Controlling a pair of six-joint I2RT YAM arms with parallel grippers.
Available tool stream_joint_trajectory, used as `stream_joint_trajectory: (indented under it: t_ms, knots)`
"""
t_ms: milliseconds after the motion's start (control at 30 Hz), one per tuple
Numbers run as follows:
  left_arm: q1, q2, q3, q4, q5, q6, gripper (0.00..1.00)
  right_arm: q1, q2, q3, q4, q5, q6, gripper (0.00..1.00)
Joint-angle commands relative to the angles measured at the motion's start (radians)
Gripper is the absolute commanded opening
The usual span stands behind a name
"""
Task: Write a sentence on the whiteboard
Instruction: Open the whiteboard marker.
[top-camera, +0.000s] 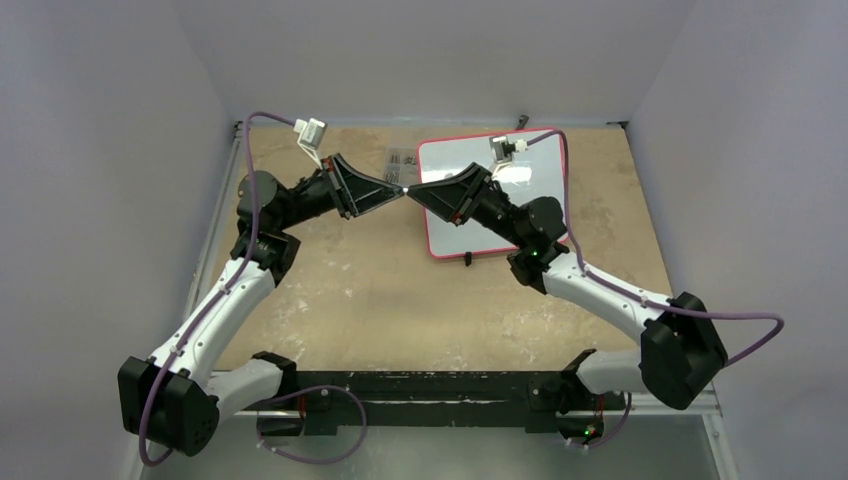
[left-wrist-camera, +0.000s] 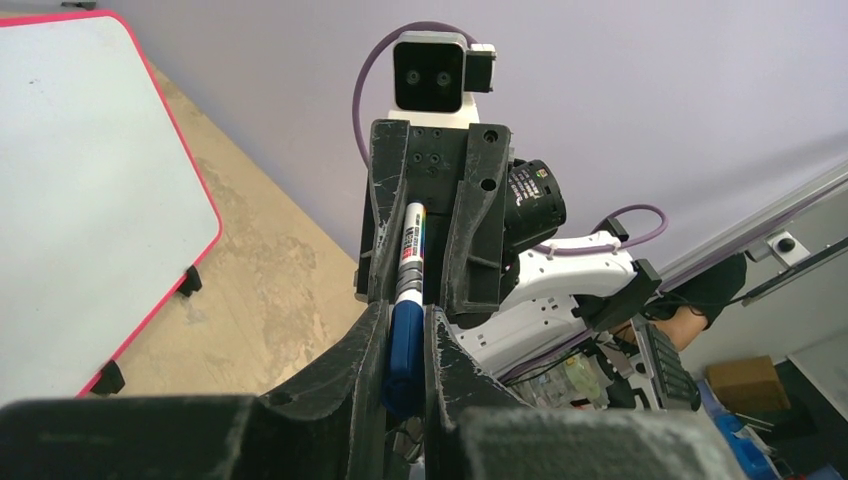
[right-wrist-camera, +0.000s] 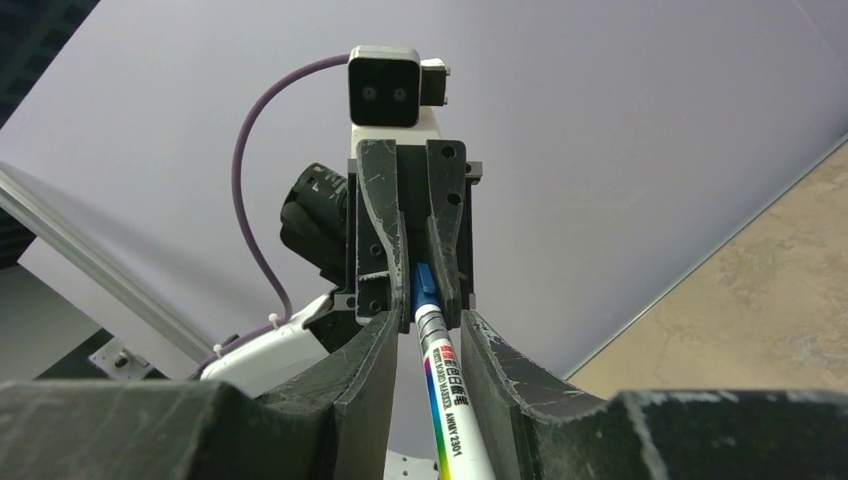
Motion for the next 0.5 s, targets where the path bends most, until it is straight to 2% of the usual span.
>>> stream_joint_trajectory:
  t_ms: [0,200,367,467]
  knots:
    - [-0.031,0.012,-0.007,0.001,0.037,0.014,0.0,0.036,0.006,0.065,0.051,0.0,0.0,0.29]
    - [-0.035,0.012,-0.006,-0.004,0.037,0.019,0.0,0.04,0.004,0.062,0.045,0.001,-0.005,0.22]
    - [-0.036,0.012,-0.003,-0.01,0.038,0.024,0.0,0.047,0.008,0.064,0.04,-0.003,-0.01,0.0]
    - [-0.036,0.012,0.001,-0.02,0.042,0.031,0.0,0.053,0.002,0.056,0.043,-0.008,-0.017,0.0]
